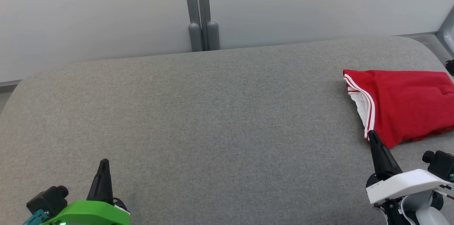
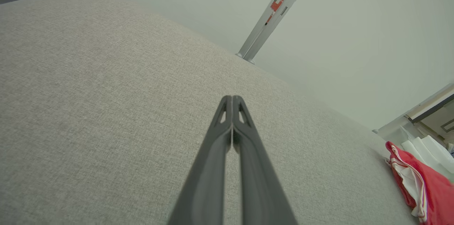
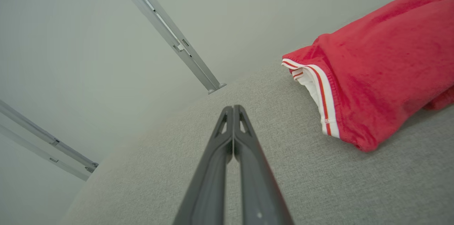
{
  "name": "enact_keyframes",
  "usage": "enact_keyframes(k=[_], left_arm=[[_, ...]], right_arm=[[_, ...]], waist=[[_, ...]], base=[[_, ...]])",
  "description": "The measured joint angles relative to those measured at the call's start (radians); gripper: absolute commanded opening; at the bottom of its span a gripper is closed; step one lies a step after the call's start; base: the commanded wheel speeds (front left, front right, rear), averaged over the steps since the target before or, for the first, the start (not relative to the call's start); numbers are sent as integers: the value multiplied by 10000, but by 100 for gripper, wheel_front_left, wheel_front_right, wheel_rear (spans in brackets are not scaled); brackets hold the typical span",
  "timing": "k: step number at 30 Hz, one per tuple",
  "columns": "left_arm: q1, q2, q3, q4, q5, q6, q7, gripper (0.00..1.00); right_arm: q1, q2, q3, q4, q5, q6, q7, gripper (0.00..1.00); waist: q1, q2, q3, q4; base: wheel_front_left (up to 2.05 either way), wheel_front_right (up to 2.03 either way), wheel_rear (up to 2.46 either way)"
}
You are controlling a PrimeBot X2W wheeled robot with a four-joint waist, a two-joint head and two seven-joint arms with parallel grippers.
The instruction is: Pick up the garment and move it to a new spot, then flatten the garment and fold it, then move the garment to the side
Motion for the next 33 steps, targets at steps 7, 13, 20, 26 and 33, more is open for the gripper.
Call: enact_keyframes(k=[7,13,20,26,33], left_arm=[[-125,-178,249,44,-815,-169,263,0],[-235,-263,477,71,-1482,-272,479,0],[-353,-393,713,113,-2157,-403,725,0],[-420,-512,874,157,-2765,-512,905,0],[-543,-602,1099,207,-3413,-616,1129,0]], right_arm=[[-107,155,-150,105,903,0,230,0],[-195,240,-282,174,1643,0,408,0],[-307,357,-418,265,2397,0,625,0],[-341,472,-525,345,3033,-2,788,0],[-474,558,-669,422,3728,-4,984,0]], waist=[[0,0,23,18],[0,0,42,34],[0,0,64,52],[0,0,83,68],[1,0,106,87]], base=[[0,0,0],[0,0,0],[0,0,0],[0,0,0],[0,0,0]])
